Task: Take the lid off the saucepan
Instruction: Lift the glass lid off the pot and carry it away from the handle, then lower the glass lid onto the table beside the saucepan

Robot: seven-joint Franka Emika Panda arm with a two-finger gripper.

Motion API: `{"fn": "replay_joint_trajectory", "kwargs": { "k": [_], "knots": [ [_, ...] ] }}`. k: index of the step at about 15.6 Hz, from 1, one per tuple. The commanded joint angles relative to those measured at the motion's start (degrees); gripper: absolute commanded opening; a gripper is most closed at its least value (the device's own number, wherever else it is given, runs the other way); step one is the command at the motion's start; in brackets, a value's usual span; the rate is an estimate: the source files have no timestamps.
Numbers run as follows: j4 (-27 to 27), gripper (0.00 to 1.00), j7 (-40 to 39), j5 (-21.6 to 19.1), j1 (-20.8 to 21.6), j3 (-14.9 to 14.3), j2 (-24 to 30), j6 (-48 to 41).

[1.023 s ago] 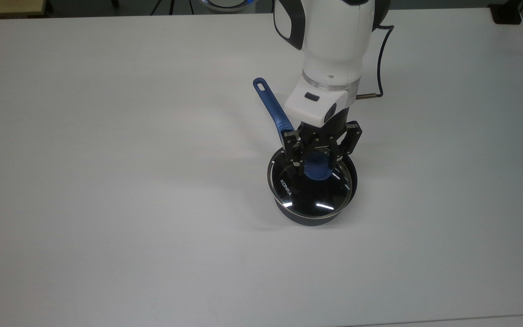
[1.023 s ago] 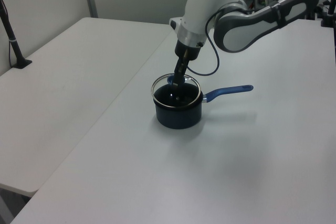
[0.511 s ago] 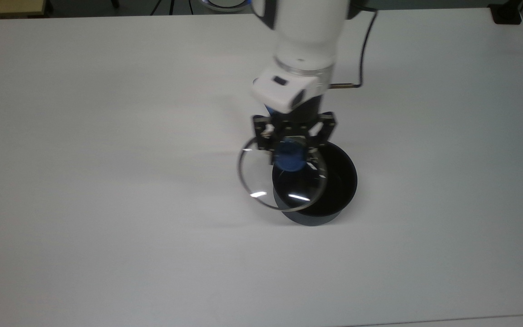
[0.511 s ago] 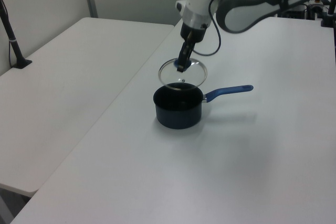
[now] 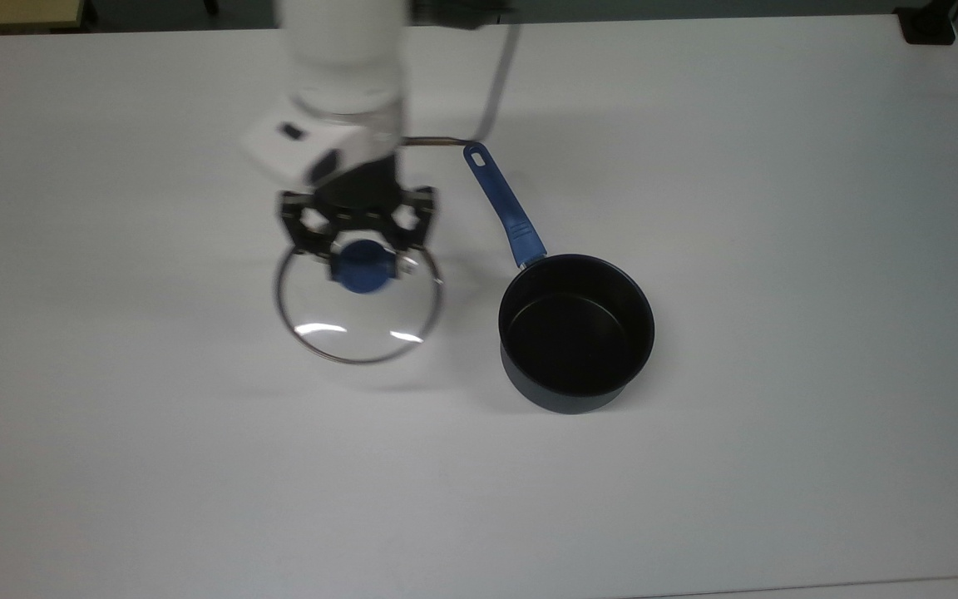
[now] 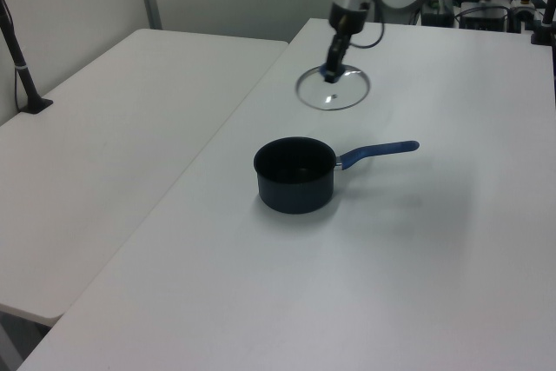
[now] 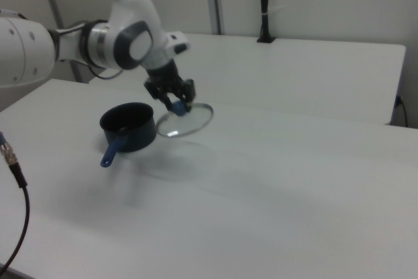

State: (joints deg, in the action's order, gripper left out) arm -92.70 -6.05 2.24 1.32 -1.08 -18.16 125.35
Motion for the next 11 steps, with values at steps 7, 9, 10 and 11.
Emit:
{"fn": "replay_joint_trajectory", "kwargs": {
  "k": [7, 9, 10, 11],
  "knots": [
    [-23.46, 0.48, -16.18, -3.55, -8.17, 0.38, 11.13, 3.82],
    [-27.16, 0.48, -16.01, -3.55, -7.74, 0.64, 11.74, 6.82],
    [-28.14, 0.48, -15.57, -3.64, -7.73, 1.17, 11.66, 8.05],
    [-28.49, 0.48, -15.48, -3.56, -8.08, 1.61, 11.57, 9.02]
  ]
}}
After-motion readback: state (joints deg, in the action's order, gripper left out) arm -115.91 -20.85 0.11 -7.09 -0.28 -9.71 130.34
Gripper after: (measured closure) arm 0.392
